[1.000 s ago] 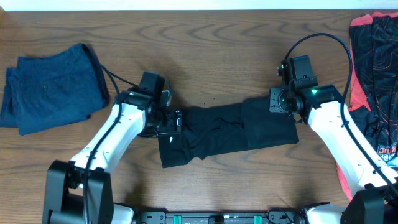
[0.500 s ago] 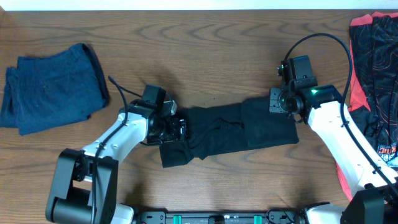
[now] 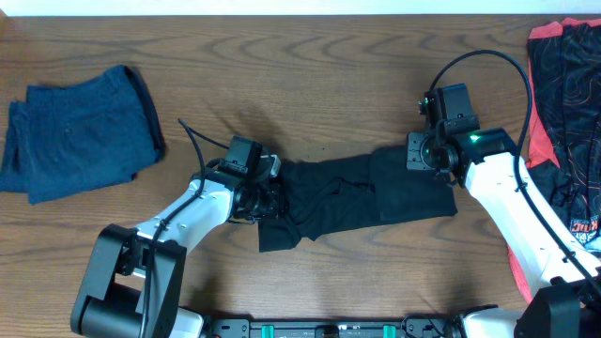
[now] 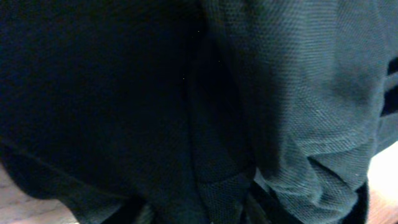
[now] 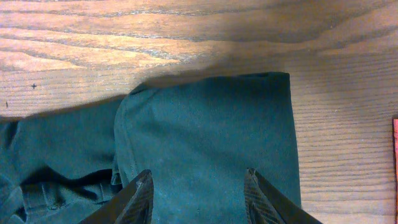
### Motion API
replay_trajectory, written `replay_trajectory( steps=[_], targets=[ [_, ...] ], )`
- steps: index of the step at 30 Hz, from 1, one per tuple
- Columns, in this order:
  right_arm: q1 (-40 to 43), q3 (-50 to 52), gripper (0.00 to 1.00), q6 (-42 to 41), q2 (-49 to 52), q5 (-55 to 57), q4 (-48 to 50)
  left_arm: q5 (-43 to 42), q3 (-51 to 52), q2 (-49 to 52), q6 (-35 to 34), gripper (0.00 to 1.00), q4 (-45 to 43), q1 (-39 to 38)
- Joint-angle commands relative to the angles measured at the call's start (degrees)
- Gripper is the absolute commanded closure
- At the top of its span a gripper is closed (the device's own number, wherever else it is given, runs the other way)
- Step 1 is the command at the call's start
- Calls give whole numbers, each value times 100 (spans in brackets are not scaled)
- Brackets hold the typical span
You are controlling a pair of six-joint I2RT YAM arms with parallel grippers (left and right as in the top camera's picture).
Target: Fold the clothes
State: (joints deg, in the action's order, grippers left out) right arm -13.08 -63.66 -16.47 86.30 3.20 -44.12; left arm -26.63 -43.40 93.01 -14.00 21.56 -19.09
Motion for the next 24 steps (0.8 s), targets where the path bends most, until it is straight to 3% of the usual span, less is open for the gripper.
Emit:
replay_trajectory(
  steps=[1, 5, 11, 24],
  targets=[
    [31, 17, 55, -44, 17, -2, -11, 28, 142, 144, -22, 69, 13, -26],
    [26, 17, 54, -46, 20, -22, -11, 28, 142, 144, -22, 94, -39, -22],
    [26, 20, 55, -44, 20, -22, -35, 28, 118, 55, -20, 94, -87, 181],
    [28, 20, 55, -46, 33, -20, -68, 26, 50, -658, 284, 94, 461, 1812]
  ],
)
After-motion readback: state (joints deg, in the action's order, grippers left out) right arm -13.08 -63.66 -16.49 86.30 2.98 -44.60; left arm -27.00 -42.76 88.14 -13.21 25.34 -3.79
